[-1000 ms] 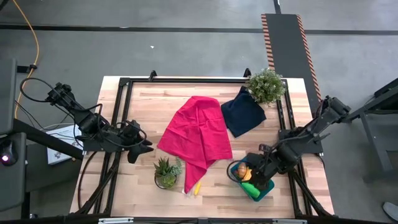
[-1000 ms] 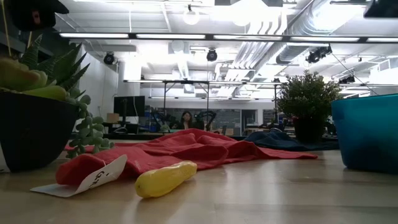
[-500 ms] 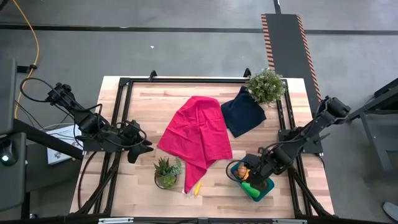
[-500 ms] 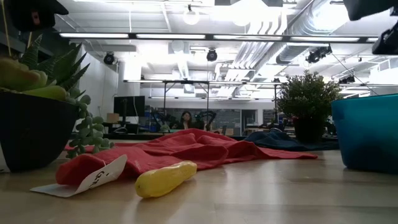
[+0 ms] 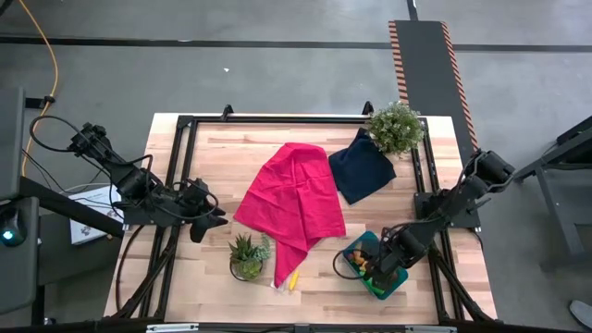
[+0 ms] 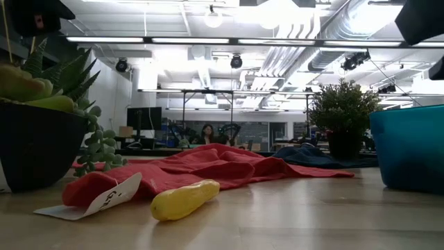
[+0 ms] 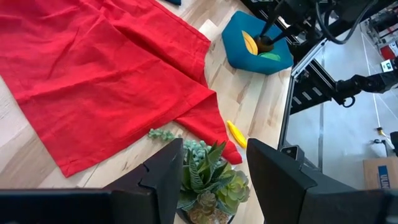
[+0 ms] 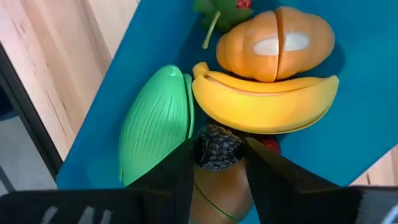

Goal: Pick and placing Produce into tupperware
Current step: Put the blackberry into the blue bin

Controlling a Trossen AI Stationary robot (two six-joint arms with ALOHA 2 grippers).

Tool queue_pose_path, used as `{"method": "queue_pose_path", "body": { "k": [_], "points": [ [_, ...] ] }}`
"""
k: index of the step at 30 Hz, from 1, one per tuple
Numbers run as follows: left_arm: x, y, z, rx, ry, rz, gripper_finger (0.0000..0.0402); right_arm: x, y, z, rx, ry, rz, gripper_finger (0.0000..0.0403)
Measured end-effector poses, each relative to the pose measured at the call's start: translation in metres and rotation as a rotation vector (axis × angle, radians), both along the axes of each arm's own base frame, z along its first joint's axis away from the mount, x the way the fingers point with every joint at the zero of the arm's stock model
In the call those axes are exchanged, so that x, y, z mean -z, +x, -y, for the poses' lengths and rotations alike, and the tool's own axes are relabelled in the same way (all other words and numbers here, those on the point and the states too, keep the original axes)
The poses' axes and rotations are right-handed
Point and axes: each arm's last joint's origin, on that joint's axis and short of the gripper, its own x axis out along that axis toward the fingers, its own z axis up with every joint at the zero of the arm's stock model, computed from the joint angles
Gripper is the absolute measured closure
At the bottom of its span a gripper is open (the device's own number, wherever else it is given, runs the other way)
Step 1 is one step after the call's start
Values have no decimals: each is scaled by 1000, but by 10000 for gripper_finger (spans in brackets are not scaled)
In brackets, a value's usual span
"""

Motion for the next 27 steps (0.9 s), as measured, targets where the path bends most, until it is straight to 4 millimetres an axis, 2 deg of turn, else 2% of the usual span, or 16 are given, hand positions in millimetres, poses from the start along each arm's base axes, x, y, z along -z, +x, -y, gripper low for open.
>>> {"method": "queue_pose_path", "body": {
  "k": [20, 27],
  "points": [
    [0, 0, 0, 2, 4, -2, 236, 1, -3, -3, 6, 8, -22, 283],
    [0, 0, 0, 2, 4, -2, 236, 0, -3, -4, -3, 37, -31, 263]
  ]
}}
